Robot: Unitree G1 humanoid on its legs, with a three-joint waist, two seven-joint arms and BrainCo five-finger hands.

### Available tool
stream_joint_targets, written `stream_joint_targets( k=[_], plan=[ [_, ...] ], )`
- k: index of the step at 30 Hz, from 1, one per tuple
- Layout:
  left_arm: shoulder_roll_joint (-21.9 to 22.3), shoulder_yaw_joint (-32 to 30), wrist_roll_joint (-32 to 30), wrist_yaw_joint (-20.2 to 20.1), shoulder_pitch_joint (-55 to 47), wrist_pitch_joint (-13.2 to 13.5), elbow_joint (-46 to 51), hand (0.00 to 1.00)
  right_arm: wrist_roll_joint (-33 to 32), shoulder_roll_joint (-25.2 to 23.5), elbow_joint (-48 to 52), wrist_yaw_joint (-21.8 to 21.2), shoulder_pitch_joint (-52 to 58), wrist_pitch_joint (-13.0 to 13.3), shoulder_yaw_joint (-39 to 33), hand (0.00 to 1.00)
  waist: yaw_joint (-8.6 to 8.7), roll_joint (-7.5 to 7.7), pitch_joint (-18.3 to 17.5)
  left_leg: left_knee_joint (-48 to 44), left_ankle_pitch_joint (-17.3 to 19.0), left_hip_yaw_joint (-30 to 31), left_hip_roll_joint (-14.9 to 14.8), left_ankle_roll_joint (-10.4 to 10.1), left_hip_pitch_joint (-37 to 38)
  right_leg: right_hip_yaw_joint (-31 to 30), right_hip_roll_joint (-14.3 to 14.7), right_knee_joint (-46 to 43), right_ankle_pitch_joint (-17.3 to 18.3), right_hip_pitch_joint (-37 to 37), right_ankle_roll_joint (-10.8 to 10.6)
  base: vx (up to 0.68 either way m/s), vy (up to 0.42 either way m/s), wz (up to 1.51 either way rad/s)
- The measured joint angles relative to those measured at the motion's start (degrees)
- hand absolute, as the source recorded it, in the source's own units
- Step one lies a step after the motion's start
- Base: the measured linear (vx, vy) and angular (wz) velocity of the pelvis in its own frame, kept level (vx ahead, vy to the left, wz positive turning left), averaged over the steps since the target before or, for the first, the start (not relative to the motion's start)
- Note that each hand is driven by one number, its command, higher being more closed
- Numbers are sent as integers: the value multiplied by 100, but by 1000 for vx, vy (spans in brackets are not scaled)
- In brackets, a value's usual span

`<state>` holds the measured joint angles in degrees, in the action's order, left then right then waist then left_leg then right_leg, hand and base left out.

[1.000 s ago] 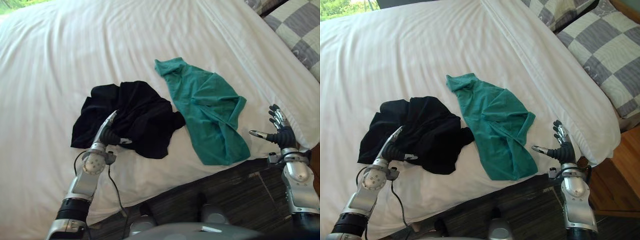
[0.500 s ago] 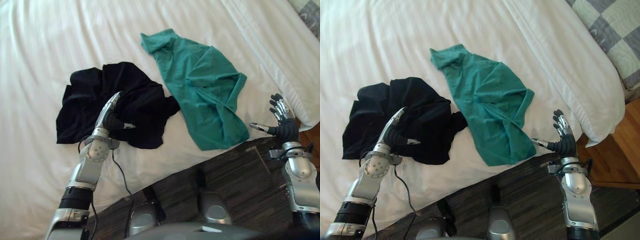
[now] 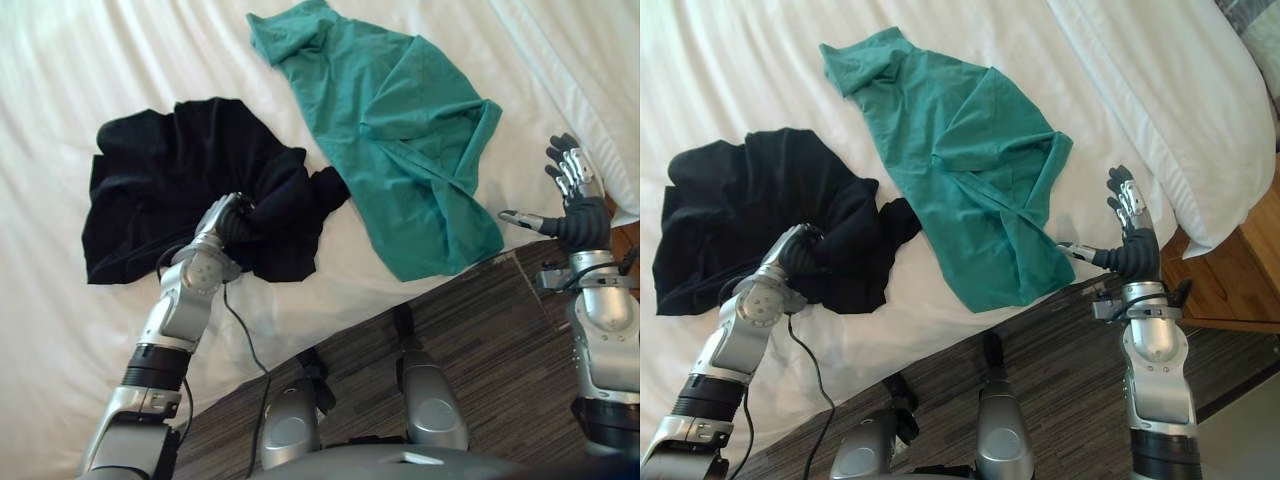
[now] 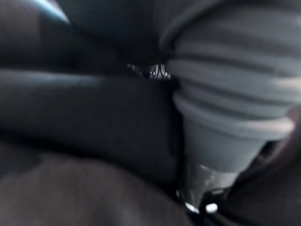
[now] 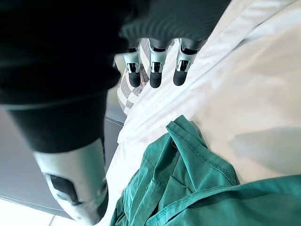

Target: Tidy the bed and pick cloth on bed and put in laundry

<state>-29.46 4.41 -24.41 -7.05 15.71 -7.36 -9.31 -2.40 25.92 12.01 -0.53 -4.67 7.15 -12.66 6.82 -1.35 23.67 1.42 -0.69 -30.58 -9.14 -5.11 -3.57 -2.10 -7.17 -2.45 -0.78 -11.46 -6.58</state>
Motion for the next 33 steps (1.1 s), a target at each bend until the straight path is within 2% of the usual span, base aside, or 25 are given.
stream_joint_targets(
  k=[3,7,12,13,15,16,22,28,33],
  plan=[
    [-6,3,134,-177,101,1,-112,100,155,211,-11,36,-268,-137,149,0,3,-10,-4,-43,-12,164,-4,17,-163,148,-30,60,-9,4,-15,-26,-17,23],
    [108,-66,368,-189,105,51,-123,100,150,281,-317,120,-853,-400,361,0,-42,-3,0,-51,-73,376,-32,46,-311,331,-24,65,-10,-3,-17,-33,-26,27],
    [404,-380,1055,-6,112,440,-232,100,138,449,-1002,309,-1527,-762,488,0,-194,26,7,-32,-191,628,-87,34,-515,566,17,65,-16,-92,-10,-15,-30,22],
    [497,-488,1213,-8,176,575,-267,100,134,452,-1197,370,-1803,-860,488,0,-283,43,14,7,-254,651,-101,32,-604,593,36,61,-51,-187,7,-15,-38,10],
    [585,-526,1184,-17,312,683,-322,100,35,458,-1475,432,-2119,-1012,530,0,-341,91,43,57,-332,708,-107,42,-673,633,49,67,-81,-238,-1,-31,-32,14],
    [667,-591,1153,-17,317,776,-322,100,-222,460,-1660,512,-2305,-1128,607,0,-351,103,49,56,-353,770,-125,46,-713,699,58,69,-115,-240,1,-34,-23,20],
    [885,-712,1218,-11,469,1075,-320,100,-650,589,-2231,610,-3115,-1381,806,0,-463,128,54,77,-492,933,-91,89,-1081,854,28,73,-220,-530,-3,-42,-2,14],
    [907,-728,1478,116,781,1184,-281,100,-653,893,-2836,677,-4090,-1754,1181,0,-513,16,82,277,-795,1102,-50,148,-1492,937,26,76,-356,-959,26,-68,3,10],
    [897,-709,1720,342,981,1185,-155,100,-611,1182,-3133,516,-4577,-2021,1546,0,-547,-284,147,420,-997,1218,-29,159,-1835,980,35,82,-469,-1349,47,-56,6,3]
  ],
)
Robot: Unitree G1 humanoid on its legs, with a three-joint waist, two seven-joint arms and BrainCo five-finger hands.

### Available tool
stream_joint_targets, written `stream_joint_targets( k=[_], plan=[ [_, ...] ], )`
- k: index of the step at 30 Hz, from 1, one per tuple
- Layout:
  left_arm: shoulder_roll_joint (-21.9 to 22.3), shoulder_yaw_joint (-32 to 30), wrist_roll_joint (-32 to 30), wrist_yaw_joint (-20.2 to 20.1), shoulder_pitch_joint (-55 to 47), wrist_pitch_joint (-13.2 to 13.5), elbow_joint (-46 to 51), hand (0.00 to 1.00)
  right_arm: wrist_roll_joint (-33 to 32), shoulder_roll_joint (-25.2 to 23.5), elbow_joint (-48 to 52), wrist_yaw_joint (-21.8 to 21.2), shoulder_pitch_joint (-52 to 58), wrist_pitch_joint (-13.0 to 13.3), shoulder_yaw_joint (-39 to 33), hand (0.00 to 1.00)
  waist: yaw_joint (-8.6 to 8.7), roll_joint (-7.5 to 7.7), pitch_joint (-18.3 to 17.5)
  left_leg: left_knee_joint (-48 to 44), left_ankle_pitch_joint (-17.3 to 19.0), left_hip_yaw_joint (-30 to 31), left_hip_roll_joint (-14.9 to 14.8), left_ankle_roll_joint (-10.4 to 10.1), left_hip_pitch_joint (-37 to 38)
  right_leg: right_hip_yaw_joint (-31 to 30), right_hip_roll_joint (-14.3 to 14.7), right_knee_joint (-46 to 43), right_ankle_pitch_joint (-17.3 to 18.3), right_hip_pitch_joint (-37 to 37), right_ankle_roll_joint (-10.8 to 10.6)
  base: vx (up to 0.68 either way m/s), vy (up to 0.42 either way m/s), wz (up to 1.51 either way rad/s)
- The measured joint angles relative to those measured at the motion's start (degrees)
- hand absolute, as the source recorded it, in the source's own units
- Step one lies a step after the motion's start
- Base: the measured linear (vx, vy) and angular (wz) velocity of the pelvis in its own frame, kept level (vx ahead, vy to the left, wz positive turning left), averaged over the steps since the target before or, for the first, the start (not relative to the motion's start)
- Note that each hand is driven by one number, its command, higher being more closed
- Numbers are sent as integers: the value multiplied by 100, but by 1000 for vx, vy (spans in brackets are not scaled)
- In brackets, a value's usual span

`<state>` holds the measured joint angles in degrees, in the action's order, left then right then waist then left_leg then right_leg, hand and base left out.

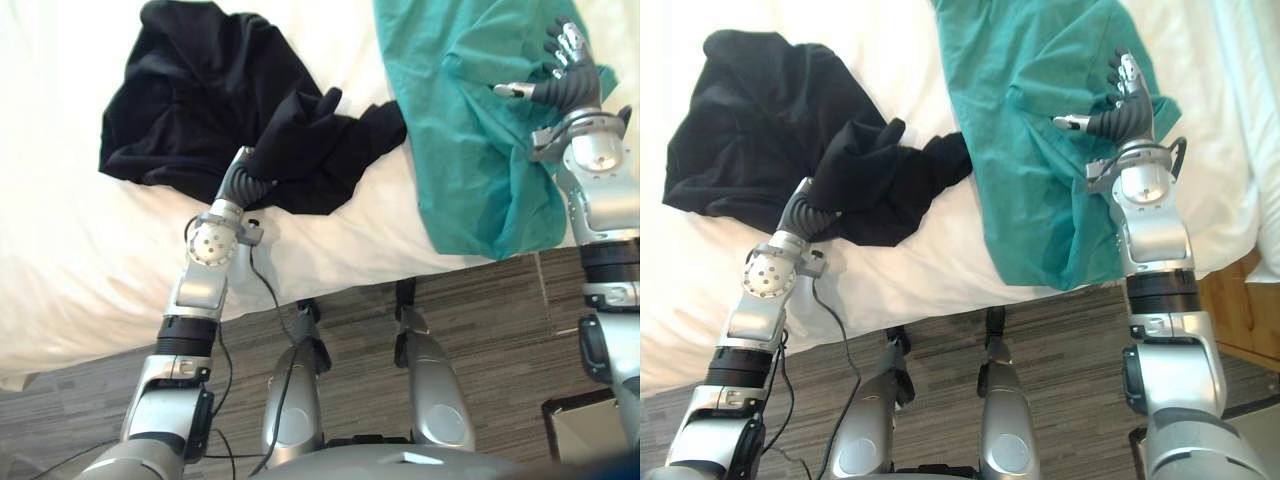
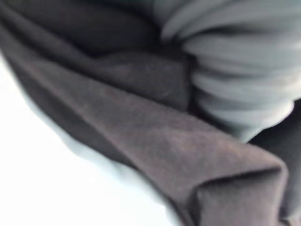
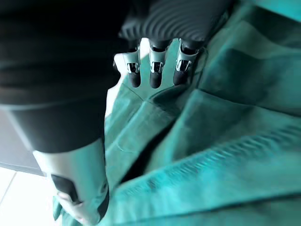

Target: Tidy the bed and pick cloth on bed and put in laundry

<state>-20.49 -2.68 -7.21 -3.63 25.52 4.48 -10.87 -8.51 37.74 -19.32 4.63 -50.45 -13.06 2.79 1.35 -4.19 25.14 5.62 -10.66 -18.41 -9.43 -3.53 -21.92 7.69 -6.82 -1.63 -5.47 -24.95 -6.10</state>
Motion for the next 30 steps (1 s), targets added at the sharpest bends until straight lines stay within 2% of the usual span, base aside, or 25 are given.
stream_joint_targets(
  k=[1,5,8,13,14,15,17,20,23,28,30],
  plan=[
    [-12,18,136,28,64,0,12,100,84,77,-2,1,-117,-13,37,0,-8,-84,-1,1,-46,23,-4,10,-120,44,0,6,-38,-103,1,-48,-3,3],
    [-23,15,164,30,131,0,31,100,106,195,-67,-139,-350,-72,89,0,-56,-183,4,0,-92,21,-25,7,-245,43,14,11,-90,-243,32,-24,-6,-1],
    [-23,-34,331,69,158,1,122,100,673,298,14,-526,-430,-11,164,0,-93,-242,-29,0,-138,15,-50,-13,-423,35,30,4,-134,-432,43,-28,-13,-4],
    [-9,-170,374,126,159,82,122,100,2154,399,38,-1567,-615,109,326,0,-129,-270,-49,0,-175,-7,-120,-33,-519,29,60,-68,-139,-591,57,-12,-16,-5],
    [7,-193,371,153,159,101,122,100,2655,463,35,-1882,-624,211,433,100,-157,-274,-51,-1,-190,-19,-145,-50,-534,29,72,-96,-135,-631,65,5,-25,-8],
    [13,-200,314,232,159,102,121,100,3054,578,38,-2191,-681,330,561,100,-183,-285,-62,-2,-200,-22,-170,-62,-538,30,92,-118,-125,-650,80,8,-26,-7],
    [47,-151,77,442,158,102,70,100,3484,693,7,-2511,-784,437,766,100,-210,-311,-112,-3,-214,-23,-206,-81,-538,49,125,-124,-117,-651,92,20,-32,-4],
    [164,-68,77,697,184,124,-172,100,3756,734,-139,-2555,-793,507,1021,100,-268,-294,-303,-5,-236,7,-278,-110,-552,108,188,-124,-93,-648,130,36,-39,1],
    [284,133,77,761,441,147,-765,100,3956,703,-531,-2518,-773,582,1178,100,-413,-290,-544,-14,-251,32,-316,-119,-509,147,225,-113,-70,-573,160,52,-36,6],
    [504,272,58,716,731,156,-1418,100,3955,358,-1320,-1823,-580,568,1219,100,-405,-233,-638,-178,-253,349,-312,-118,-395,383,192,-67,5,-202,202,33,-22,23],
    [638,274,-144,722,742,209,-1568,100,3841,241,-1595,-1514,-474,597,1198,100,-407,-198,-654,-175,-252,398,-287,-118,-302,432,175,-30,18,-51,205,16,-1,17]
  ],
)
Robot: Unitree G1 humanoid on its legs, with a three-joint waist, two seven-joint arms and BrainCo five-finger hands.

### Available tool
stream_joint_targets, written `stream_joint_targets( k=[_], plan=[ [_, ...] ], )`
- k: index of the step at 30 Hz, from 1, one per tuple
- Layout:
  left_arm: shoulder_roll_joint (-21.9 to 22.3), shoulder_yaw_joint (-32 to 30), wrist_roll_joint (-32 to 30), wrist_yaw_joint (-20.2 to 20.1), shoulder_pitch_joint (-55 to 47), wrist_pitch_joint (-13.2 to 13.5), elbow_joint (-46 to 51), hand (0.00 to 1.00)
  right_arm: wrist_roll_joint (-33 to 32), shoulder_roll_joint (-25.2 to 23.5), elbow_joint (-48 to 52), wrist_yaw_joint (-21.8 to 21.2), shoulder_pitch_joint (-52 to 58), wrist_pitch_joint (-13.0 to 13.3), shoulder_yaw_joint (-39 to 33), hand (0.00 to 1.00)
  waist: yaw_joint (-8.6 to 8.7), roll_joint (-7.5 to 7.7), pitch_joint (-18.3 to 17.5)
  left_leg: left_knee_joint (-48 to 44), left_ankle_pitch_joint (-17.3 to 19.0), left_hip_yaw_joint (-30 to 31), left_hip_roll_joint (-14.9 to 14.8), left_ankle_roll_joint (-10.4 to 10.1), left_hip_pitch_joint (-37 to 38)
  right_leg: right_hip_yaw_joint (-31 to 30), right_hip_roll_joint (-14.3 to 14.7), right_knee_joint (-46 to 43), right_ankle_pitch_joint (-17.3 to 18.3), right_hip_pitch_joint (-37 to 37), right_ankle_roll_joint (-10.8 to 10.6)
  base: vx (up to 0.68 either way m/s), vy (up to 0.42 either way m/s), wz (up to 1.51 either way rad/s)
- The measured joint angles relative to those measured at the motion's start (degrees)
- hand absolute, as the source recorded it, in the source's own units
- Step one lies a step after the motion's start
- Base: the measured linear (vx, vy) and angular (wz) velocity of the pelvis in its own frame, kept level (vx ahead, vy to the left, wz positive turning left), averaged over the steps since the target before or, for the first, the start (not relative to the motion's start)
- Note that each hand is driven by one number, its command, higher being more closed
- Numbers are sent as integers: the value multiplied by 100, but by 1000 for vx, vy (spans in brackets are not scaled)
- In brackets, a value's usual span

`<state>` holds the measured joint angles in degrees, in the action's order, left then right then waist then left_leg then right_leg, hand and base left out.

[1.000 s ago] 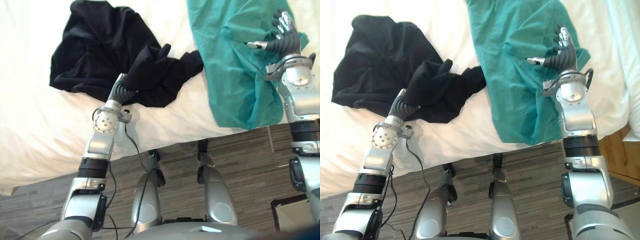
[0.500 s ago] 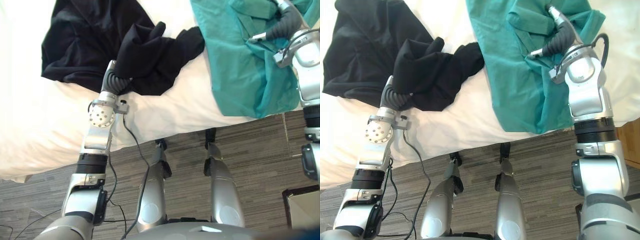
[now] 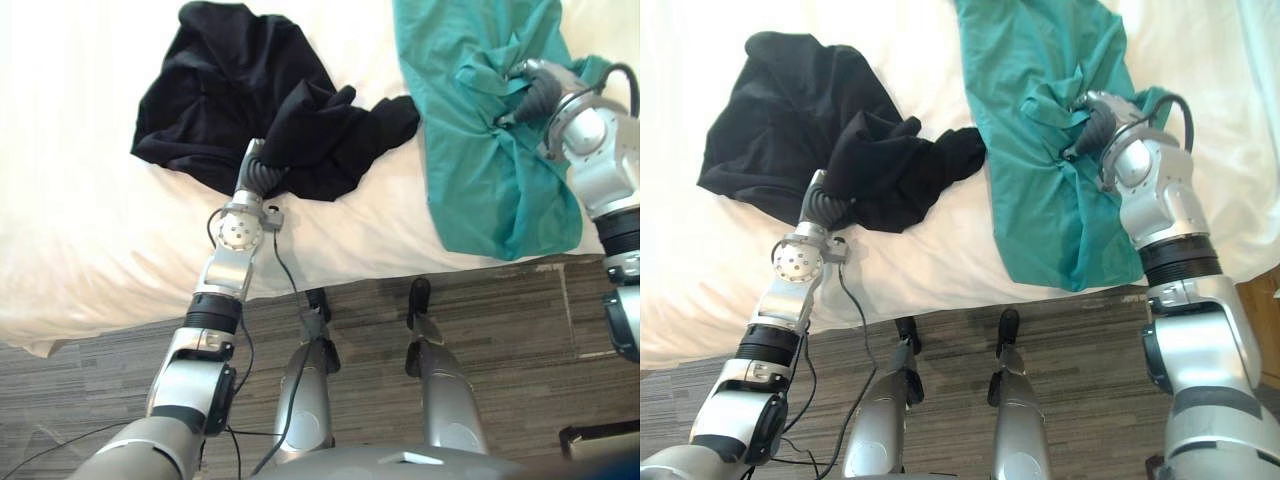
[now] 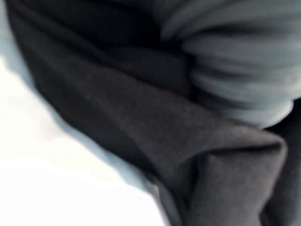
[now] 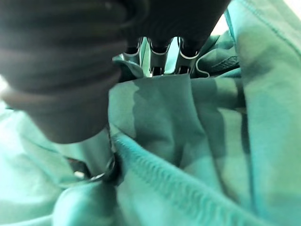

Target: Tidy the bed and pick cloth on bed and put in laundry

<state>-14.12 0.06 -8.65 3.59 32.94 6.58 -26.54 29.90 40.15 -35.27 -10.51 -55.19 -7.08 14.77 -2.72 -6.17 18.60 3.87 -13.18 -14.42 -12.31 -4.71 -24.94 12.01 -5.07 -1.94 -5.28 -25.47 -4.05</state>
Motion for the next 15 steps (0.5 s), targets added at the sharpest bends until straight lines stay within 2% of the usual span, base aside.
stream_joint_targets(
  k=[1,3,7,9,10,11,12,13,14,15],
  plan=[
    [73,77,-1,56,9,31,-190,100,-218,-162,-280,315,174,103,-112,100,-2,62,-106,3,1,91,35,-1,24,30,-31,-2,24,44,-22,19,7,15],
    [83,177,2,92,26,31,-275,100,-440,-214,-423,520,316,228,-181,100,13,76,-113,19,16,107,55,-18,93,61,-53,-7,46,126,-46,19,15,13],
    [274,218,12,289,21,30,-590,100,-1580,-591,-660,1111,987,749,-642,100,32,142,-134,131,104,172,91,-93,412,78,-85,-4,79,406,-84,11,8,3],
    [315,206,23,419,-28,19,-761,100,-2336,-1077,-760,1397,1389,1165,-1008,100,150,219,-102,163,159,104,104,-114,645,66,-61,9,131,613,-98,42,-16,-3],
    [337,197,24,454,-54,17,-804,100,-2563,-1216,-781,1488,1481,1276,-1066,100,180,232,-101,163,180,91,104,-114,701,63,-60,12,149,669,-104,68,-24,-10],
    [370,206,23,563,-116,-29,-867,100,-3410,-1582,-795,1705,1807,1624,-1217,100,238,293,-64,164,251,31,103,-113,893,12,-55,21,192,828,-118,61,-12,-13],
    [373,206,25,587,-156,-53,-866,100,-3696,-1730,-774,1782,1954,1759,-1261,100,250,327,-53,165,279,-26,100,-120,965,-22,-53,29,200,877,-120,108,-16,-25],
    [370,204,29,674,-265,-74,-855,100,-4046,-1983,-676,1884,2243,2006,-1353,100,273,367,-26,165,340,-129,103,-121,1102,-90,-52,90,197,995,-127,96,-11,-24],
    [369,205,49,723,-312,-93,-854,100,-4096,-2103,-615,1910,2374,2121,-1409,100,291,379,-21,166,368,-194,106,-122,1169,-125,-54,119,192,1045,-134,133,-3,-38],
    [363,202,84,841,-476,-172,-853,100,-4103,-2370,-511,1921,2713,2364,-1435,100,327,408,-3,166,458,-339,127,-134,1400,-253,-65,176,185,1222,-147,103,10,-35]
  ],
)
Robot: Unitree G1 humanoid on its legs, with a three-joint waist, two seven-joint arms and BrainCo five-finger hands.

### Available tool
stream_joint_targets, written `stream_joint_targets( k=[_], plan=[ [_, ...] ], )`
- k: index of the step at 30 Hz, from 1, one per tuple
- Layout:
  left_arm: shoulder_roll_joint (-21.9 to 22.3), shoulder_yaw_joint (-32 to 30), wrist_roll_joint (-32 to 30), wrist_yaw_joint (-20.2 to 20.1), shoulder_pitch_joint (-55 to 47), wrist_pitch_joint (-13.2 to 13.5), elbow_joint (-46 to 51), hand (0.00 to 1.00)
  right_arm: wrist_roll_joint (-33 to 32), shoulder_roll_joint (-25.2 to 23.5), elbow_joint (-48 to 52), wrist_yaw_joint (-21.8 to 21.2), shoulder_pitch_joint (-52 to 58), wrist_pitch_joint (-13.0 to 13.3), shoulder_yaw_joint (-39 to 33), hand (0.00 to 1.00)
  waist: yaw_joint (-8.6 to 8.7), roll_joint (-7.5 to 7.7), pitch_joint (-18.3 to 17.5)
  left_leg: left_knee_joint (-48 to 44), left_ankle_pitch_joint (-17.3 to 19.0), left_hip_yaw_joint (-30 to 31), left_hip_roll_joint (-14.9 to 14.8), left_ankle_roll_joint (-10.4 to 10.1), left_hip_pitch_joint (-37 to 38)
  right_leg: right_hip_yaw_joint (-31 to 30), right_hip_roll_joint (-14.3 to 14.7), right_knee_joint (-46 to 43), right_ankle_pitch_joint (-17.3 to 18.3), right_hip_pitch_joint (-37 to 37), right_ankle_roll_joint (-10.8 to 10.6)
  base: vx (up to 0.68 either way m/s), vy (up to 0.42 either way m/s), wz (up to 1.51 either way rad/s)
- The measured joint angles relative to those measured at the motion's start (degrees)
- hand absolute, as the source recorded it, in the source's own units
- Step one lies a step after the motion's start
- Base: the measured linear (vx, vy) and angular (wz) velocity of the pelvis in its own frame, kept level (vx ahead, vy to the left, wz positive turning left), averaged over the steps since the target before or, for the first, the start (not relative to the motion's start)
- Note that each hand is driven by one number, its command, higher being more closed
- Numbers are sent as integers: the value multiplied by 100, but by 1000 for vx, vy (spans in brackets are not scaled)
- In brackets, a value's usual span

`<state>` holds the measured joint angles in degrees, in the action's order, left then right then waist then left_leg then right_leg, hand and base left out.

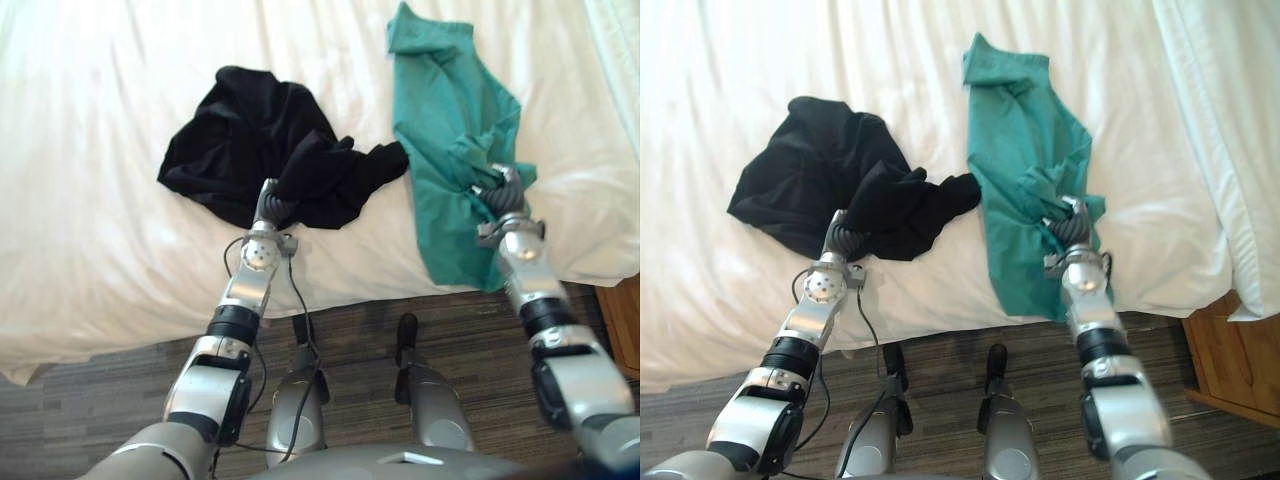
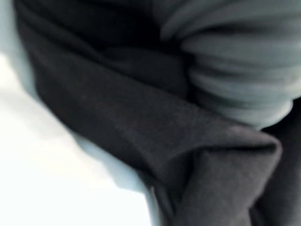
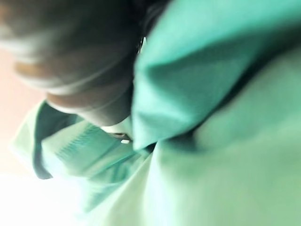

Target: Tidy the bed and pick cloth on bed and put in laundry

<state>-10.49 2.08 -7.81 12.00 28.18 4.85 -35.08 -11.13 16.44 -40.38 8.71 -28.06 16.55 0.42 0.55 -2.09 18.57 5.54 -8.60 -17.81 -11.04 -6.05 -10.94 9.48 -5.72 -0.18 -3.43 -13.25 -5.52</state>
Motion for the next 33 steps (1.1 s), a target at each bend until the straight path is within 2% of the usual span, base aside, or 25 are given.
stream_joint_targets(
  k=[2,3,6,8,11,14,19,21,22,24,25,26,27,28,29,30,33],
  plan=[
    [-10,1,117,24,-212,-149,0,100,28,-197,61,-45,383,194,10,100,46,1,-3,1,114,-140,30,-9,310,-107,-20,71,26,252,-35,135,26,-37],
    [-44,-6,220,23,-414,-301,-5,100,77,-337,55,-160,685,320,26,100,163,1,-18,1,216,-234,57,-23,570,-154,-42,155,63,517,-86,160,38,-26],
    [-167,-24,445,-85,-798,-463,-91,100,317,-537,-124,-472,1102,447,23,100,325,25,-104,2,416,-405,100,-56,1050,-278,-68,251,116,928,-149,134,35,-29],
    [-160,-34,444,-267,-907,-496,-264,100,401,-565,-266,-621,1298,500,3,100,350,27,-235,2,495,-487,123,-80,1239,-277,-91,352,133,1138,-174,103,22,-14],
    [-162,-100,444,-747,-1154,-683,-519,100,539,-689,-590,-858,1694,511,-83,100,408,76,-482,4,649,-547,140,-104,1690,-239,-104,448,240,1632,-225,133,11,-3],
    [-159,-163,570,-1049,-1432,-696,-729,100,664,-760,-852,-1019,2079,505,-119,100,491,130,-725,6,736,-551,151,-155,1993,-96,-126,479,347,1987,-255,101,2,8],
    [-134,-228,1622,-1461,-1579,-690,-1046,100,752,-756,-1134,-1258,2472,552,-328,100,498,134,-786,7,740,-492,219,-161,2382,278,-188,544,379,2501,-275,8,-24,15],
    [-64,-219,2547,-1463,-1596,-573,-1190,100,744,-751,-1125,-1259,2701,717,-339,100,538,163,-819,9,739,-168,302,-158,2431,614,-272,533,496,2749,-315,-29,-39,60],
    [-13,-220,2792,-1455,-1606,-515,-1202,100,720,-748,-1116,-1258,2779,748,-339,100,554,172,-821,9,737,-41,321,-155,2426,718,-291,520,524,2807,-321,-21,-55,82],
    [180,-203,3458,-1457,-1732,-245,-1157,100,329,-744,-886,-1253,3061,701,-329,100,561,223,-828,10,695,427,394,-95,2360,948,-392,95,829,2846,-339,-40,-50,89],
    [228,-195,3509,-1457,-1795,-172,-1116,100,226,-749,-792,-1254,3129,671,-321,100,562,241,-832,10,693,545,407,-90,2330,949,-424,-92,951,2814,-334,-36,-33,98],
    [315,-125,3548,-1455,-1863,-45,-1055,100,-5,-754,-545,-1254,3314,610,-317,100,561,251,-847,11,735,849,411,1,2247,782,-436,-516,1233,2692,-172,-30,-26,114],
    [349,23,3551,-1449,-1904,45,-928,100,-250,-808,-359,-1254,3489,559,-303,100,548,323,-885,11,673,1162,440,77,2100,397,-439,-877,1463,2529,19,-12,-49,147],
    [359,68,3593,-1446,-2030,149,-730,100,-505,-951,-195,-1254,3626,540,-280,100,559,435,-952,14,582,1432,500,77,1955,68,-443,-1035,1710,2417,76,-19,-66,128],
    [364,62,3606,-1434,-2105,205,-627,100,-591,-1028,-105,-1254,3696,540,-246,100,552,469,-959,19,538,1549,544,61,1877,-5,-460,-1036,1844,2401,40,-30,-137,109],
    [394,15,3708,-1392,-2253,271,-413,100,-669,-1142,10,-1254,3738,510,-157,100,538,575,-1011,32,455,1716,564,35,1791,65,-460,-1044,1955,2426,-86,-59,-162,75],
    [627,-34,4113,-1203,-2805,339,23,100,-668,-1177,459,-1283,3819,350,35,100,492,392,-1012,42,358,1856,498,13,1789,259,-382,-1086,2028,2554,-70,-71,-119,42]
  ],
)
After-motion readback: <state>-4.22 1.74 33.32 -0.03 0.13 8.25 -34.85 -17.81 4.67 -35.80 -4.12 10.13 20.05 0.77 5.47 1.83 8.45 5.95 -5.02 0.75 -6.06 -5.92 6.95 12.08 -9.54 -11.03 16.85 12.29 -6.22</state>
